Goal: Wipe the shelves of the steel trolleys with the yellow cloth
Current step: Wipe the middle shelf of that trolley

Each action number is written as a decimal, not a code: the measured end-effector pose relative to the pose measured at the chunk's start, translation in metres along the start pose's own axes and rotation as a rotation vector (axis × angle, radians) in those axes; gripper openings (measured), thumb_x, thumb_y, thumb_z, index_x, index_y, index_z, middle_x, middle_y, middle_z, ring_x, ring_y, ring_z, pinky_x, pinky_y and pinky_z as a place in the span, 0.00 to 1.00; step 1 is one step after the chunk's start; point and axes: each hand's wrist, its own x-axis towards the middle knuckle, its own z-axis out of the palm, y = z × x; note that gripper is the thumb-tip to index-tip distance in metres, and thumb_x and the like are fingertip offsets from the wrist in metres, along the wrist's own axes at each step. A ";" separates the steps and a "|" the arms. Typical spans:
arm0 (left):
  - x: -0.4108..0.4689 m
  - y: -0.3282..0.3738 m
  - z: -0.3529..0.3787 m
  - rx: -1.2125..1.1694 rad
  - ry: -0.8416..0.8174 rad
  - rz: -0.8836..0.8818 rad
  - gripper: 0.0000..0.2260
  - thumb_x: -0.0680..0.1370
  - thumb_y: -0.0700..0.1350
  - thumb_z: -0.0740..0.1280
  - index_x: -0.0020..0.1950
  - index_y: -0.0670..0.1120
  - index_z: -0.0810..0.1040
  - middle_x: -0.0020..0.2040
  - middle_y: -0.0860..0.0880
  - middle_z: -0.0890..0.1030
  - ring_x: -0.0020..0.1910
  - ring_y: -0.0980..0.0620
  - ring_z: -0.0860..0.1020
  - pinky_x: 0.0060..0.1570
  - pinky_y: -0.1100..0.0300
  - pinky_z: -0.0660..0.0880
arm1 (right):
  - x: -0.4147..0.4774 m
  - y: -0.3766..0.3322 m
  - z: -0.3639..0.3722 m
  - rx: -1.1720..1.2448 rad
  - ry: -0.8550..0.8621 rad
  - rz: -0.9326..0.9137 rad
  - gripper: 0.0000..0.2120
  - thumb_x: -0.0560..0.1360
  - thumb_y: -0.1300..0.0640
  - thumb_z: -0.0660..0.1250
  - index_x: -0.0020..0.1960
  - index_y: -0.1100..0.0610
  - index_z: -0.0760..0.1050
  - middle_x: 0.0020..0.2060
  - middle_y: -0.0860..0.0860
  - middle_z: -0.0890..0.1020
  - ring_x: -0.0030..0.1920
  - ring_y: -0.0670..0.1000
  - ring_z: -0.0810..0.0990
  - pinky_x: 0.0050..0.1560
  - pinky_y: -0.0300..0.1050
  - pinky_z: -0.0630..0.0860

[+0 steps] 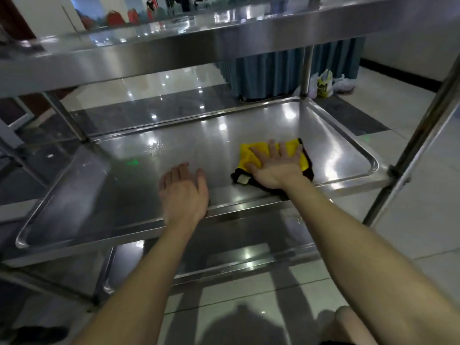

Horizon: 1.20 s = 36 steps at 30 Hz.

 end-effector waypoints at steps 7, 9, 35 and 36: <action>0.001 -0.017 -0.024 -0.453 -0.017 -0.048 0.18 0.88 0.51 0.60 0.74 0.43 0.75 0.71 0.42 0.78 0.73 0.41 0.74 0.76 0.49 0.68 | -0.032 -0.076 0.018 0.013 0.019 -0.175 0.35 0.79 0.24 0.41 0.84 0.31 0.43 0.87 0.49 0.43 0.86 0.60 0.41 0.77 0.79 0.34; 0.005 -0.046 -0.033 -0.348 -0.015 0.001 0.18 0.87 0.52 0.61 0.72 0.43 0.77 0.69 0.42 0.80 0.71 0.40 0.75 0.75 0.48 0.70 | -0.035 -0.071 0.017 0.019 0.000 -0.173 0.35 0.79 0.23 0.41 0.84 0.30 0.42 0.87 0.48 0.42 0.86 0.58 0.40 0.77 0.77 0.33; 0.019 -0.211 -0.072 0.027 0.038 -0.010 0.29 0.84 0.55 0.49 0.76 0.40 0.74 0.71 0.39 0.79 0.74 0.38 0.73 0.79 0.43 0.62 | -0.011 -0.294 0.039 0.001 -0.029 -0.358 0.34 0.79 0.25 0.41 0.84 0.29 0.43 0.87 0.45 0.44 0.87 0.54 0.41 0.79 0.74 0.32; 0.019 -0.210 -0.073 0.005 0.048 -0.019 0.29 0.84 0.55 0.50 0.76 0.40 0.74 0.70 0.39 0.79 0.74 0.38 0.73 0.78 0.42 0.63 | -0.023 -0.290 0.040 0.023 -0.032 -0.404 0.33 0.80 0.27 0.42 0.84 0.30 0.45 0.87 0.44 0.45 0.87 0.52 0.43 0.80 0.72 0.32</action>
